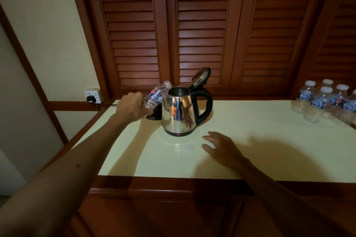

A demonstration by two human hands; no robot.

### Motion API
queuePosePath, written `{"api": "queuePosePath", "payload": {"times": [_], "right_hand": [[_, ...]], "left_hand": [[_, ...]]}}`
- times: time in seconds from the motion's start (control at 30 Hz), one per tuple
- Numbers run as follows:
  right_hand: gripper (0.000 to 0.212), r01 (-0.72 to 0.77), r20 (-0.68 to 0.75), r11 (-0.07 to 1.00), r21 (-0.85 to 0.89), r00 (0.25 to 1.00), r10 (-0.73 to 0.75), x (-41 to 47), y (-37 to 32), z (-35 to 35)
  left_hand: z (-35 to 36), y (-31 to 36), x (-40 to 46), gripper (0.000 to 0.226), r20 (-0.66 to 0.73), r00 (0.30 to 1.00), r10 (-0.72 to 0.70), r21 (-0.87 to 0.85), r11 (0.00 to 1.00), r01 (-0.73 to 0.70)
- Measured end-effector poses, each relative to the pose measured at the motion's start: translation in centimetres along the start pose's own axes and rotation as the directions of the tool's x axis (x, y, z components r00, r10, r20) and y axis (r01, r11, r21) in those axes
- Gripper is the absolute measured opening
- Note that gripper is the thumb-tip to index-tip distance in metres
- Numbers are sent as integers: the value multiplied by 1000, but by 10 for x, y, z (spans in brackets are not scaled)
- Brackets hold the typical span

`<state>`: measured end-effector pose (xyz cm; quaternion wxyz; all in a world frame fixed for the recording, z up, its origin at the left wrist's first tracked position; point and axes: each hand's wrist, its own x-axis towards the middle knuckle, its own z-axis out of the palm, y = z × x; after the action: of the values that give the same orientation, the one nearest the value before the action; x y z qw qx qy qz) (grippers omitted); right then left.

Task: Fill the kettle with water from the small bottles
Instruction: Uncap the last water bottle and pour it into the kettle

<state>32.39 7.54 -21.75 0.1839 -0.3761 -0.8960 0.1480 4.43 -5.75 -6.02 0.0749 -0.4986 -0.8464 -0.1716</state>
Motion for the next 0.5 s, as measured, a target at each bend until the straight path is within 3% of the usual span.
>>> {"api": "queuePosePath", "payload": {"times": [0.23, 0.5], "right_hand": [[47, 0, -36, 999, 32, 999, 1, -1, 0, 1], [52, -20, -20, 998, 58, 1000, 22, -1, 1, 0]], "left_hand": [[-27, 11, 9, 47, 39, 998, 41, 258, 965, -49], [-42, 15, 9, 60, 81, 993, 88, 350, 930, -111]]}}
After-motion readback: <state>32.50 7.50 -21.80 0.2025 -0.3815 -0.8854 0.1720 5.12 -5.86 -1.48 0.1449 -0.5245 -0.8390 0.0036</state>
